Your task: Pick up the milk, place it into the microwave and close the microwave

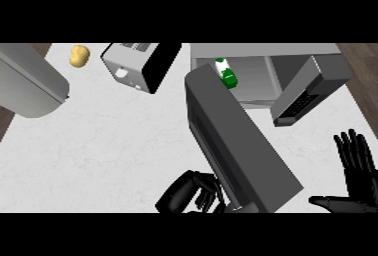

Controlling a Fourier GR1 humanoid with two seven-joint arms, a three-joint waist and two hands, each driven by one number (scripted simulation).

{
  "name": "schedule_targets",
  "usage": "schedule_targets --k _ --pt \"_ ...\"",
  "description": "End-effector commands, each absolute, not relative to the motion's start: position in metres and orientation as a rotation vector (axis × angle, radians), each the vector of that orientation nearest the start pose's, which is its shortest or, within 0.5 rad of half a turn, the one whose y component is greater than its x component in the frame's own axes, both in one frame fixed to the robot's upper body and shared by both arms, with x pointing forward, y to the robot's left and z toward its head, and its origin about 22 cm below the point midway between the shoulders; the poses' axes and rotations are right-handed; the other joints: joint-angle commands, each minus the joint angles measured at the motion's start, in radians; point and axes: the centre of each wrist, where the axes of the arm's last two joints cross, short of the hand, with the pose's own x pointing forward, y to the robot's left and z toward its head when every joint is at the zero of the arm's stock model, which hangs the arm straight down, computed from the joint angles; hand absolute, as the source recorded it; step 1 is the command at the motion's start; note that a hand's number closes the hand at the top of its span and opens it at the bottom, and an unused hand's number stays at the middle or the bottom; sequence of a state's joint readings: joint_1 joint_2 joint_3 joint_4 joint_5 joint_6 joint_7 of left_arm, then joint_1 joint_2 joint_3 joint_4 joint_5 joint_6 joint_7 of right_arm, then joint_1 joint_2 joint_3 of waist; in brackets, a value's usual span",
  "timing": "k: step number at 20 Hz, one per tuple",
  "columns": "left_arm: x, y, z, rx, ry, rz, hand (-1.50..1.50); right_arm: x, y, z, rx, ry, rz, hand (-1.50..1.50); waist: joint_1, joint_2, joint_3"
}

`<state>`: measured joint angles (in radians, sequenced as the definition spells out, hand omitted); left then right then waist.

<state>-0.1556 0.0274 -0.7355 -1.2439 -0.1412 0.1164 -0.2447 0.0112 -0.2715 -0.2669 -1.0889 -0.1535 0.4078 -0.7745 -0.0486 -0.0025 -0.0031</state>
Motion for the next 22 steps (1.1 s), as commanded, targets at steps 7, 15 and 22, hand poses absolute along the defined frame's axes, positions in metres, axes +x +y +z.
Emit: schedule_targets --k 7,15,22 --pt "0.233 0.025 -0.049 -0.303 -1.642 -0.838 1.50 0.193 -0.365 -0.030 0.297 -2.001 0.061 -1.50 -0.071 0.011 -0.003" --pt "0.266 0.014 -0.025 -0.211 -1.683 -0.757 1.50 0.211 -0.365 0.011 0.343 -2.034 0.179 -1.50 -0.140 0.029 -0.004" --pt "0.286 0.012 0.008 -0.231 -1.864 -0.443 -1.50 0.219 -0.367 0.031 0.350 -2.091 0.192 -1.50 -0.195 0.046 -0.009"
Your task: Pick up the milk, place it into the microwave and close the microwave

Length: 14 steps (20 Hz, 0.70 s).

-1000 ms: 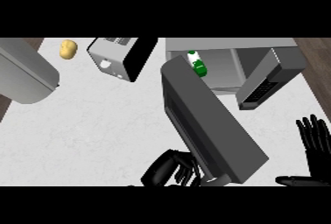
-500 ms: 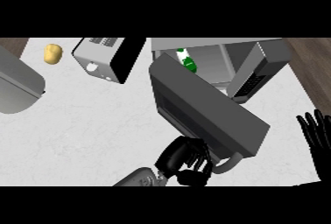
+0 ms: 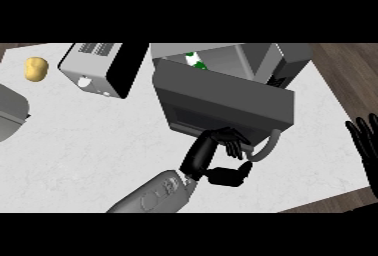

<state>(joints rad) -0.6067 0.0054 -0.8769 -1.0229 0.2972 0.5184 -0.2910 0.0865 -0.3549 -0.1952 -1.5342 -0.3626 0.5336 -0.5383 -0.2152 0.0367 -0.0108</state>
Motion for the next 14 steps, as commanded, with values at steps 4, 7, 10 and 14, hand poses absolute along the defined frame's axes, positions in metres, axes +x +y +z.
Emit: schedule_targets --k 4,7,10,14 --pt "0.299 0.009 0.019 -0.211 -1.903 -0.409 -1.50 0.224 -0.365 0.038 0.392 -2.094 0.175 -1.50 -0.058 0.017 0.001" --pt "0.308 0.007 0.025 -0.192 -1.912 -0.398 -1.50 0.230 -0.361 0.046 0.439 -2.100 0.196 -1.50 -0.082 0.028 0.002" --pt "0.318 0.009 0.028 -0.162 -1.924 -0.353 -1.50 0.230 -0.368 0.052 0.445 -2.117 0.199 -1.50 -0.105 0.032 0.004" --pt "0.327 0.007 0.036 -0.153 -1.933 -0.331 -1.50 0.238 -0.366 0.062 0.499 -2.117 0.235 -1.50 -0.122 0.043 0.004"
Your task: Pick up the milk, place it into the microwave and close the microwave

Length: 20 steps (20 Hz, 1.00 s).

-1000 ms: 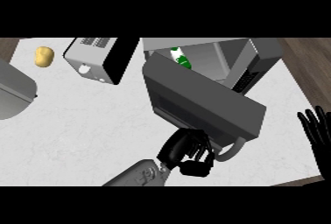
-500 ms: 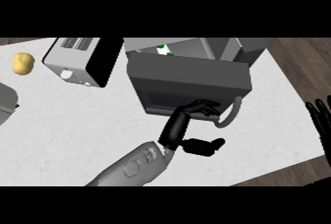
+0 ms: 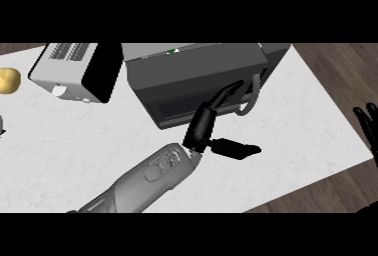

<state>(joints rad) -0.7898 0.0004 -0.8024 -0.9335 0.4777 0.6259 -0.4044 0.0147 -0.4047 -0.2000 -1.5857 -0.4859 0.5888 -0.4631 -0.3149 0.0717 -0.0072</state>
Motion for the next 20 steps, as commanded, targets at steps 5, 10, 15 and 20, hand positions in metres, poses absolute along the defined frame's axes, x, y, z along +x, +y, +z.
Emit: schedule_targets --k 5,10,15,20 --pt "0.338 0.006 0.042 -0.121 -1.957 -0.313 -1.50 0.243 -0.365 0.071 0.555 -2.113 0.255 -1.50 -0.043 0.013 0.002" --pt "0.344 0.004 0.049 -0.120 -1.970 -0.286 -1.50 0.251 -0.366 0.083 0.579 -2.135 0.266 -1.50 -0.063 0.022 0.003" --pt "0.345 0.003 0.047 -0.115 -1.987 -0.287 -1.50 0.259 -0.361 0.093 0.622 -2.141 0.287 -1.50 -0.071 0.026 0.002" --pt "0.350 0.005 0.046 -0.100 -1.990 -0.262 -1.50 0.259 -0.368 0.095 0.610 -2.117 0.289 -1.50 -0.086 0.033 0.003"
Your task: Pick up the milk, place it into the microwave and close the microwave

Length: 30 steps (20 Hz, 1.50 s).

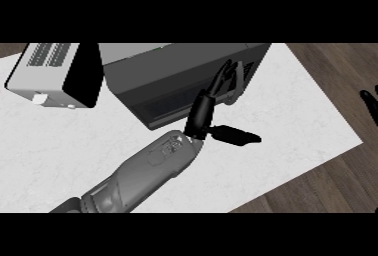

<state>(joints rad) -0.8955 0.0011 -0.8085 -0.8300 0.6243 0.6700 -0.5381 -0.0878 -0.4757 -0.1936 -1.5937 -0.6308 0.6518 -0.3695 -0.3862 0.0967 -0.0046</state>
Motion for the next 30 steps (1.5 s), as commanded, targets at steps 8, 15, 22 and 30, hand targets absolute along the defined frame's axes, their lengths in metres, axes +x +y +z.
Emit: schedule_targets --k 8,15,22,30 --pt "0.351 0.005 0.045 -0.088 -2.015 -0.244 -1.50 0.264 -0.372 0.106 0.618 -2.121 0.303 -1.50 -0.031 0.004 0.001" --pt "0.352 0.006 0.041 -0.094 -2.022 -0.238 -1.50 0.268 -0.373 0.112 0.641 -2.120 0.302 -1.50 -0.028 0.009 0.002" --pt "0.353 0.005 0.042 -0.096 -2.039 -0.225 -1.50 0.270 -0.380 0.119 0.641 -2.109 0.319 -1.50 -0.041 0.005 0.003" --pt "0.353 0.006 0.040 -0.106 -2.041 -0.211 -1.50 0.274 -0.377 0.123 0.677 -2.102 0.328 -1.50 -0.038 0.009 0.003"
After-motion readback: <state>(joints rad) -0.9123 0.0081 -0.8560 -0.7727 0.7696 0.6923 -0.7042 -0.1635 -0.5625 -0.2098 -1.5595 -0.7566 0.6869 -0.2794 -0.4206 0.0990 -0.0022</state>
